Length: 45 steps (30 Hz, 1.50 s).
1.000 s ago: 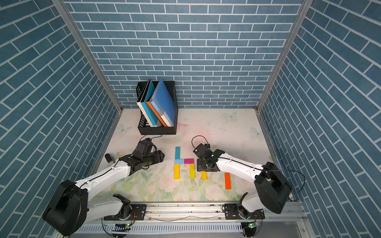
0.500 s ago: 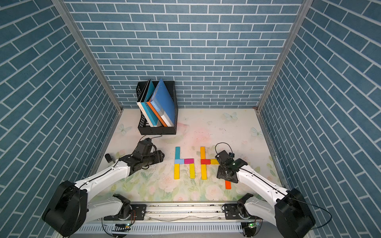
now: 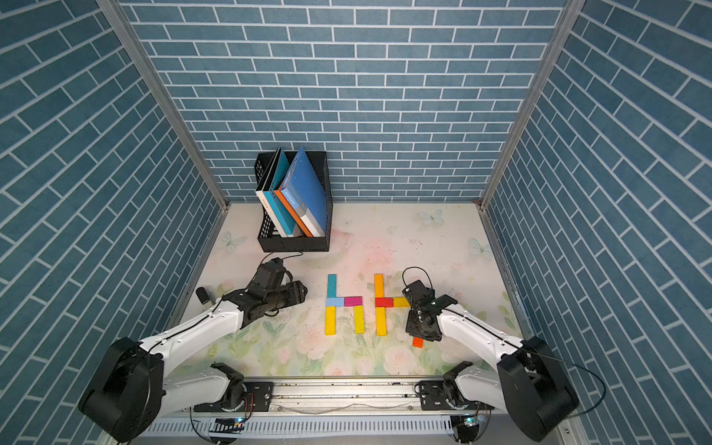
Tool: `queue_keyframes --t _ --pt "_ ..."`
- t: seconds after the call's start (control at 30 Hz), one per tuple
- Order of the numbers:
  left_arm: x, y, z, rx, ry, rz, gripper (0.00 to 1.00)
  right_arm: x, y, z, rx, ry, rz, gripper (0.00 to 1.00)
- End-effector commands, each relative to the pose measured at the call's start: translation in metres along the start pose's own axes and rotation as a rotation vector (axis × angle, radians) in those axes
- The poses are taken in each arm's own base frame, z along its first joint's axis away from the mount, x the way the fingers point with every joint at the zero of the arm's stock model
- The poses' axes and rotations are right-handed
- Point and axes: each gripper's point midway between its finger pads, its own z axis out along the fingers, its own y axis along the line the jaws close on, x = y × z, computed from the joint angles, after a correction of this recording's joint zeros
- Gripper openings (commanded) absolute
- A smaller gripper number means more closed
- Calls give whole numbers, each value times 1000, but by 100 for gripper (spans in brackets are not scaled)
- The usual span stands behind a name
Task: Assemble the letter h with building blocks
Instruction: Pick up the building block from the center of the board, then assemble the building block at the center of the board.
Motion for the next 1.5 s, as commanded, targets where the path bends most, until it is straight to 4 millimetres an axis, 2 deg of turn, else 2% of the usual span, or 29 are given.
queue_keyframes --t 0.0,0.13,0.17,0.2,0.27,0.33,0.4,0.57,0.63,1.07,1.3,1.4,1.47 --pt "3 3 2 -15 8 16 67 -10 13 0 0 6 -108 12" --pt "4 4 3 -18 10 15 67 -16 21 5 11 27 -172 13" --pt "5 4 3 -21 13 16 67 -16 22 5 18 32 -185 16" --pt "5 5 4 -24 14 16 67 -16 24 6 13 35 -201 22" --pt "5 5 4 -24 14 16 67 -17 28 5 10 31 -220 41" --pt "4 5 5 -26 14 16 67 -18 29 2 12 20 -226 51" --pt "5 5 5 -27 16 16 67 -19 30 0 4 12 -228 48" --pt "5 5 5 -27 18 15 67 -17 27 3 20 24 -239 30" --pt "5 6 5 -26 17 15 67 -15 26 5 23 32 -247 29" --pt "6 6 5 -29 17 15 67 -24 31 9 44 23 -256 30" --pt "5 6 6 -33 19 18 67 -21 26 11 54 28 -250 30" --pt "6 6 6 -31 22 19 67 -20 25 11 58 28 -251 43" --pt "6 7 6 -32 22 17 67 -20 25 11 58 25 -250 48"
